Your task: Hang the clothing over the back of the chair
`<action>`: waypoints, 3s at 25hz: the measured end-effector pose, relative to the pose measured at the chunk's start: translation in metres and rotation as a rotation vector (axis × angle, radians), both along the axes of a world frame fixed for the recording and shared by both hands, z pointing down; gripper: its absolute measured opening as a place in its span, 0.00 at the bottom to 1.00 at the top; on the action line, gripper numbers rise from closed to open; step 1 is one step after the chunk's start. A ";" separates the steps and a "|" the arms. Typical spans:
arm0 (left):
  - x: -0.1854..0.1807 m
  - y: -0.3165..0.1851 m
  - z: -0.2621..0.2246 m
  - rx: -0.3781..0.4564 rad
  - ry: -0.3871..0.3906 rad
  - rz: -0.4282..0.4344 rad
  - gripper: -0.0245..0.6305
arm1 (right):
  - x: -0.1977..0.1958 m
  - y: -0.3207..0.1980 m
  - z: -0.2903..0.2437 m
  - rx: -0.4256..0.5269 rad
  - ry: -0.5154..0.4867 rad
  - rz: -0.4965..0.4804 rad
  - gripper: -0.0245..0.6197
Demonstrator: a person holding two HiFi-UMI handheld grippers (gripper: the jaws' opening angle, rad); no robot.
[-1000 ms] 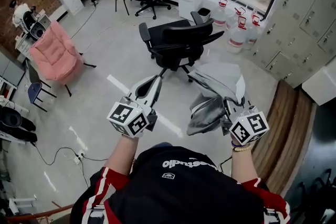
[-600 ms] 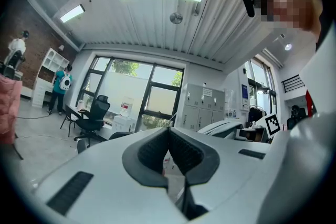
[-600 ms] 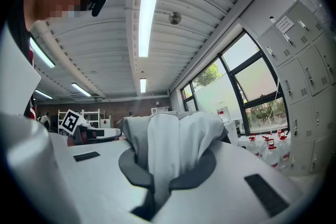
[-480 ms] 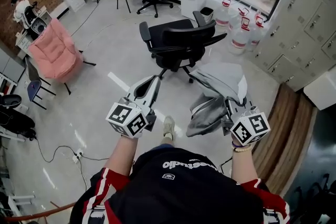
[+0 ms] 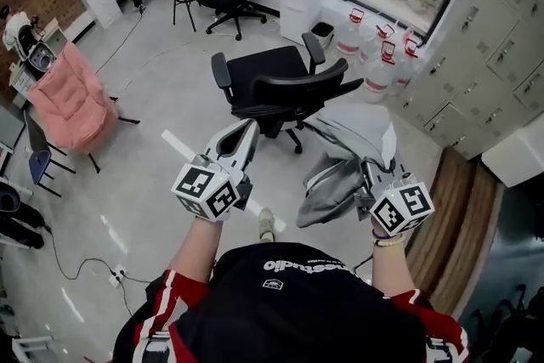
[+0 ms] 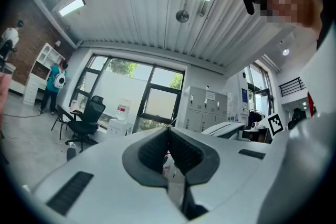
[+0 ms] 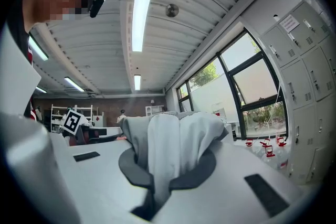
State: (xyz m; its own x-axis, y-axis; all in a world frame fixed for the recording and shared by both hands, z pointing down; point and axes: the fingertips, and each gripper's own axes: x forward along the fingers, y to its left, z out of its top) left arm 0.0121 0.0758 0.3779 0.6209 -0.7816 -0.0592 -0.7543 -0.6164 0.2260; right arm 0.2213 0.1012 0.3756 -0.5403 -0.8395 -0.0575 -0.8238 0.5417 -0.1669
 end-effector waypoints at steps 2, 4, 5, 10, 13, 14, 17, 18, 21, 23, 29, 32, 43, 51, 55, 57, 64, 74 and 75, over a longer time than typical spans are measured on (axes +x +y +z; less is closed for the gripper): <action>-0.006 -0.030 -0.009 0.009 -0.001 0.011 0.07 | -0.007 -0.028 -0.008 0.008 0.005 0.007 0.07; -0.011 -0.058 -0.018 0.016 -0.005 0.024 0.07 | -0.012 -0.055 -0.018 0.011 0.013 0.020 0.07; -0.014 -0.070 -0.022 0.019 -0.006 0.029 0.07 | -0.015 -0.067 -0.022 0.010 0.014 0.028 0.07; -0.038 -0.129 -0.033 0.023 -0.018 0.059 0.07 | -0.039 -0.126 -0.035 0.015 0.015 0.053 0.07; -0.057 -0.159 -0.032 0.017 -0.023 0.072 0.07 | -0.058 -0.158 -0.038 0.010 0.015 0.066 0.07; -0.063 -0.167 -0.030 0.013 -0.022 0.077 0.07 | -0.064 -0.167 -0.037 0.006 0.016 0.072 0.07; -0.079 -0.188 -0.024 0.004 -0.019 0.100 0.07 | -0.081 -0.190 -0.034 0.000 0.023 0.083 0.07; -0.084 -0.194 -0.021 0.004 -0.017 0.107 0.07 | -0.086 -0.196 -0.033 0.001 0.026 0.087 0.07; -0.094 -0.210 -0.015 -0.005 0.003 0.119 0.07 | -0.098 -0.212 -0.031 -0.002 0.038 0.095 0.07; -0.097 -0.217 -0.011 -0.015 0.016 0.123 0.07 | -0.104 -0.221 -0.031 -0.012 0.046 0.094 0.07; -0.097 -0.240 -0.005 -0.036 0.036 0.131 0.07 | -0.112 -0.250 -0.032 -0.030 0.061 0.087 0.07; -0.094 -0.254 -0.002 -0.046 0.035 0.128 0.07 | -0.111 -0.267 -0.032 -0.035 0.063 0.077 0.07; -0.087 -0.323 -0.017 -0.016 0.022 0.086 0.07 | -0.113 -0.348 -0.041 -0.008 0.044 0.012 0.07; -0.071 -0.391 -0.020 -0.019 0.019 0.059 0.07 | -0.111 -0.419 -0.052 0.011 0.024 -0.050 0.07; -0.054 -0.421 -0.017 -0.028 0.015 0.046 0.07 | -0.109 -0.454 -0.057 0.021 0.013 -0.096 0.07; -0.049 -0.433 -0.016 -0.032 0.016 0.039 0.07 | -0.108 -0.474 -0.059 0.029 0.013 -0.108 0.07; -0.073 -0.459 -0.019 -0.051 0.012 0.043 0.07 | -0.135 -0.528 -0.068 0.037 0.028 -0.092 0.07; -0.111 -0.492 -0.017 -0.049 0.029 -0.001 0.07 | -0.166 -0.601 -0.080 0.083 0.038 -0.087 0.07; -0.112 -0.496 -0.018 -0.047 0.027 -0.006 0.07 | -0.168 -0.609 -0.081 0.086 0.039 -0.088 0.07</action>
State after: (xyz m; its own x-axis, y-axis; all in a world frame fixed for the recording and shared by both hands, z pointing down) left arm -0.1000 -0.4199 0.3600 0.6152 -0.7874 -0.0392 -0.7511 -0.6005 0.2745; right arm 0.0537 -0.5075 0.2945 -0.6148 -0.7817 -0.1049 -0.7776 0.6230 -0.0850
